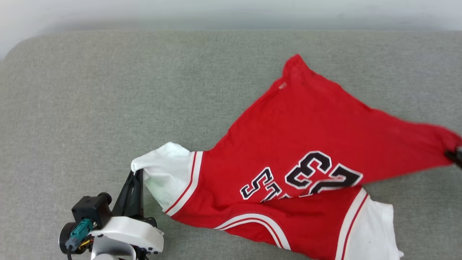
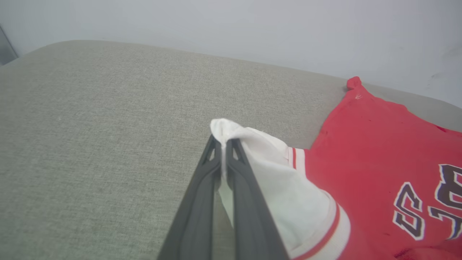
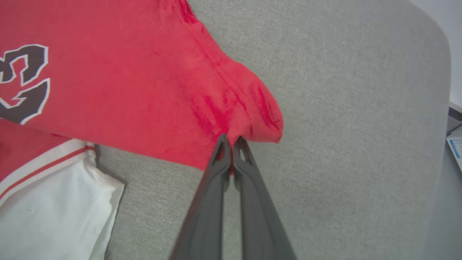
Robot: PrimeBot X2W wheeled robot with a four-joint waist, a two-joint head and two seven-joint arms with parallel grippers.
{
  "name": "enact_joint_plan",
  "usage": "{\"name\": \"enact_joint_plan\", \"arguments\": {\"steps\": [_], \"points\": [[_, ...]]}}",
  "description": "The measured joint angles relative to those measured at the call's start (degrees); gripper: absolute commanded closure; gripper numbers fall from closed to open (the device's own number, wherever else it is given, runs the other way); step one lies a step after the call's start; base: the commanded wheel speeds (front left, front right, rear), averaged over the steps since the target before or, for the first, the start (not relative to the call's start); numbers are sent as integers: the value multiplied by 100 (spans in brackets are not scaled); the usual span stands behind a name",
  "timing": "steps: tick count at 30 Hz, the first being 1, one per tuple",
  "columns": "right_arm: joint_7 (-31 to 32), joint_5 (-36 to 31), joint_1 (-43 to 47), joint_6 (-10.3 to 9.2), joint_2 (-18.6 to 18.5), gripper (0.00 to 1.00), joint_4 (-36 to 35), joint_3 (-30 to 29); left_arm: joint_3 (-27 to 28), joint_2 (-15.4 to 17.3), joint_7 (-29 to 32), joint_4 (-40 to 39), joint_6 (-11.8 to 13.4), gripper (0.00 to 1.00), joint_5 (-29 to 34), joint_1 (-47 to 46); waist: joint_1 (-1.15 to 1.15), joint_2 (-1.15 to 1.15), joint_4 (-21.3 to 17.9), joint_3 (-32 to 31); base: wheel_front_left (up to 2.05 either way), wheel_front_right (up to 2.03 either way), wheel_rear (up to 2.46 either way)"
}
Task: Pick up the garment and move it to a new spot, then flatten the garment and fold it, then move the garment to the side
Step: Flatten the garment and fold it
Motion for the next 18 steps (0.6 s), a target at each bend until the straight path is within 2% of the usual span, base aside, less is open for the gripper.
{"name": "enact_joint_plan", "arguments": {"steps": [8, 14, 18], "points": [[-176, 68, 1858, -1, 307, 100, -399, -967, 42, 107, 40, -74, 76, 100, -46, 182, 0, 0, -217, -222, 0, 0, 0], [-7, -127, 2942, -1, 894, 100, -467, -1435, 34, 122, 57, -87, 80, 100, -54, 185, 0, 0, -262, -230, 0, 0, 0], [48, -311, 3239, -1, 1268, 100, -370, -1612, 0, 124, 66, -67, 73, 100, -54, 174, 0, 0, -239, -212, 0, 0, 0]]}}
